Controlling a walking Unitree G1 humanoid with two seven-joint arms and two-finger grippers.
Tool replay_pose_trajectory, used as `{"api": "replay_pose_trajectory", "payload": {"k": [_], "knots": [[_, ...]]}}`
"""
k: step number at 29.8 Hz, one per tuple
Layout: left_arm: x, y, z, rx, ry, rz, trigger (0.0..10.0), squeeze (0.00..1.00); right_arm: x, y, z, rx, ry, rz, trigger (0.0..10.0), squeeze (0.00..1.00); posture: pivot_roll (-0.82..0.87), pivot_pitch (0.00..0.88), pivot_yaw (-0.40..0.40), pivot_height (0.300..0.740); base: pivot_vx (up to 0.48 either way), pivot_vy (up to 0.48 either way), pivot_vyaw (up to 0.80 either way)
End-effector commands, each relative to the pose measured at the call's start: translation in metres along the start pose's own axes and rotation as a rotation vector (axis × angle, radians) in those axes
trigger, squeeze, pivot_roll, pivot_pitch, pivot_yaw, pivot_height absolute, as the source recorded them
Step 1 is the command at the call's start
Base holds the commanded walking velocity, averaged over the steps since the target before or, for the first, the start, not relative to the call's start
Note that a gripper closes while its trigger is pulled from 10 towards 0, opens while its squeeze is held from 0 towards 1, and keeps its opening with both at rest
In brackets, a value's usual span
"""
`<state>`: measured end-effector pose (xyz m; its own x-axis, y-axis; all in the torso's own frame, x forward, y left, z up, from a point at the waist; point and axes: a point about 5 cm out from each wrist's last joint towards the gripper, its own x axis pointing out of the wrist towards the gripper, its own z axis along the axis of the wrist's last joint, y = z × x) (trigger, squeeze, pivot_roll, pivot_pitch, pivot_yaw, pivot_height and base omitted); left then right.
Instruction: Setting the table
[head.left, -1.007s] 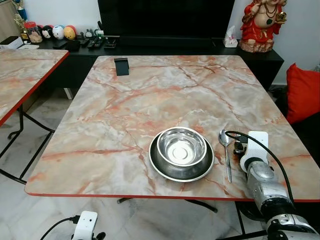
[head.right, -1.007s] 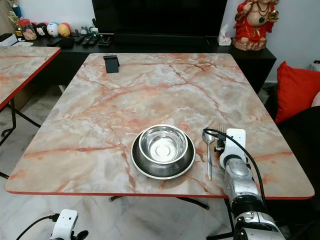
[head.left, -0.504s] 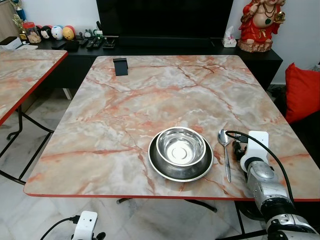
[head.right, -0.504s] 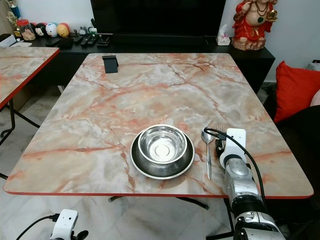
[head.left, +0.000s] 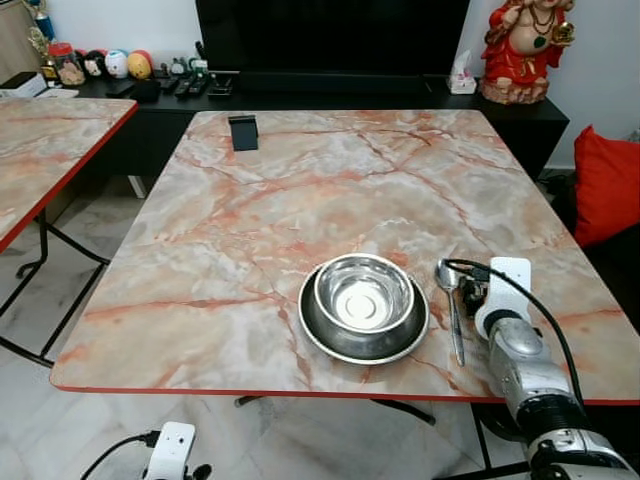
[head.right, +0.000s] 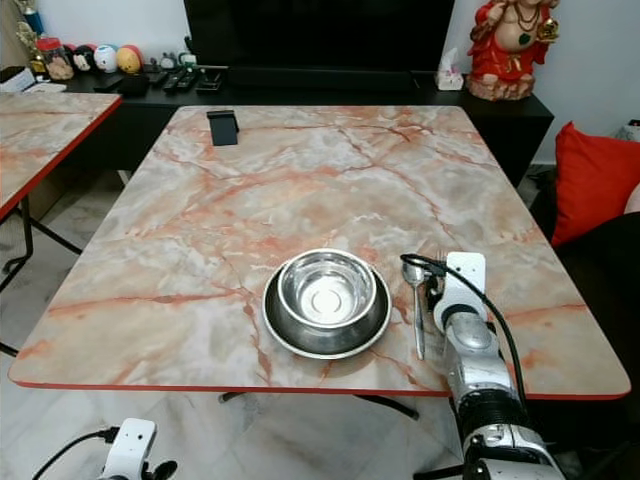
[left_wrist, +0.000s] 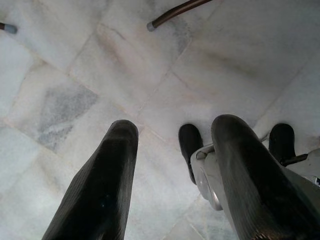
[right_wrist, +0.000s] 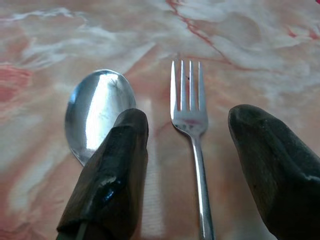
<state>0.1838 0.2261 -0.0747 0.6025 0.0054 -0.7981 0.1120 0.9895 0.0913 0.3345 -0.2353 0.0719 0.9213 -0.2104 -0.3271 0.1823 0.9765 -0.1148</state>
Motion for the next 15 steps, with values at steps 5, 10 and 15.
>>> {"api": "replay_pose_trajectory", "payload": {"k": [5,10,15], "knots": [[-0.001,0.002,-0.002,0.010,0.013,0.001,10.0,0.00,0.000,-0.002,0.006,-0.010,-0.014,-0.009,10.0,0.00,0.00,0.000,0.007,0.740,0.000,0.000,0.00],[-0.001,0.002,-0.002,0.010,0.014,0.001,10.0,0.00,-0.001,-0.005,0.007,-0.024,-0.019,-0.034,10.0,0.00,0.00,0.000,0.006,0.740,0.000,0.000,0.00],[-0.001,0.002,-0.003,0.010,0.013,0.000,10.0,0.00,-0.005,-0.012,0.027,-0.023,-0.175,-0.094,10.0,0.00,0.00,0.000,0.006,0.740,0.000,0.000,0.00]]}}
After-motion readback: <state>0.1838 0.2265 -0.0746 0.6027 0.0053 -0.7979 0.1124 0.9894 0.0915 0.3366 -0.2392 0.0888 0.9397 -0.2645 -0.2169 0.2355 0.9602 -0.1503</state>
